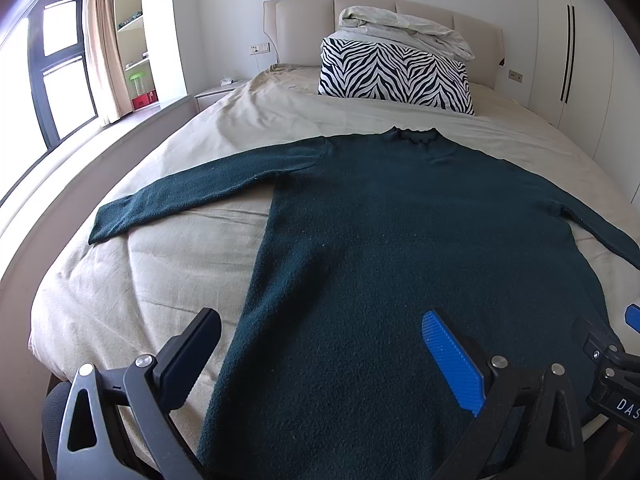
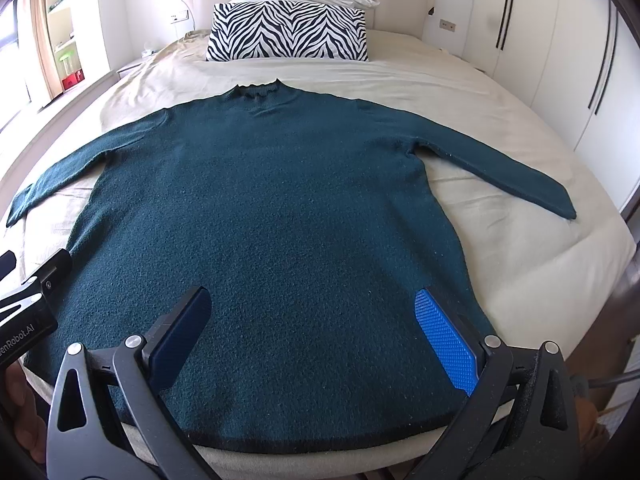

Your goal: Fold small clothes

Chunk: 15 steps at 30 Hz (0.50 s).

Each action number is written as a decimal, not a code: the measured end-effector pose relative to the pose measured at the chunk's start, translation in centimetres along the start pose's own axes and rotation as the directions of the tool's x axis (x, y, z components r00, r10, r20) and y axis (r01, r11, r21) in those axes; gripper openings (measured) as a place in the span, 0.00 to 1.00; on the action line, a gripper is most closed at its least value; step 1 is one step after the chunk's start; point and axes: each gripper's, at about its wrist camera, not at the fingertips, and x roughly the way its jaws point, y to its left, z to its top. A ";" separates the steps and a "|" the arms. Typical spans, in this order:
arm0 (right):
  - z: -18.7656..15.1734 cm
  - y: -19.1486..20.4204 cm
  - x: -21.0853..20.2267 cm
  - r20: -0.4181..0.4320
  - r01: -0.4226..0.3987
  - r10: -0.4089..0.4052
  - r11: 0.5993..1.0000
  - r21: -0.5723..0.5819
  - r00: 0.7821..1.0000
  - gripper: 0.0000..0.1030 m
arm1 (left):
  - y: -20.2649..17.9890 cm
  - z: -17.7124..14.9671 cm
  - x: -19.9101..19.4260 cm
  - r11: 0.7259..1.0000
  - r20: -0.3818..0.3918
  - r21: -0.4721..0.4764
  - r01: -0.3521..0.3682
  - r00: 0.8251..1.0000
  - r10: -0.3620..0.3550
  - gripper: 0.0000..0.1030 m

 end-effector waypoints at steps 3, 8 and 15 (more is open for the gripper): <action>0.0 0.0 0.0 0.000 0.000 0.000 1.000 0.001 1.000 1.00 | 0.0 0.0 0.0 1.000 0.000 0.000 0.000 1.000 0.000 1.00; 0.0 0.0 0.1 0.000 0.001 -0.001 1.000 0.002 1.000 1.00 | 0.1 0.0 0.0 1.000 -0.001 0.000 0.001 1.000 -0.001 1.00; -0.1 -0.1 0.1 -0.001 0.000 0.000 1.000 0.002 1.000 1.00 | 0.1 0.0 0.0 1.000 -0.002 0.000 0.002 1.000 -0.002 1.00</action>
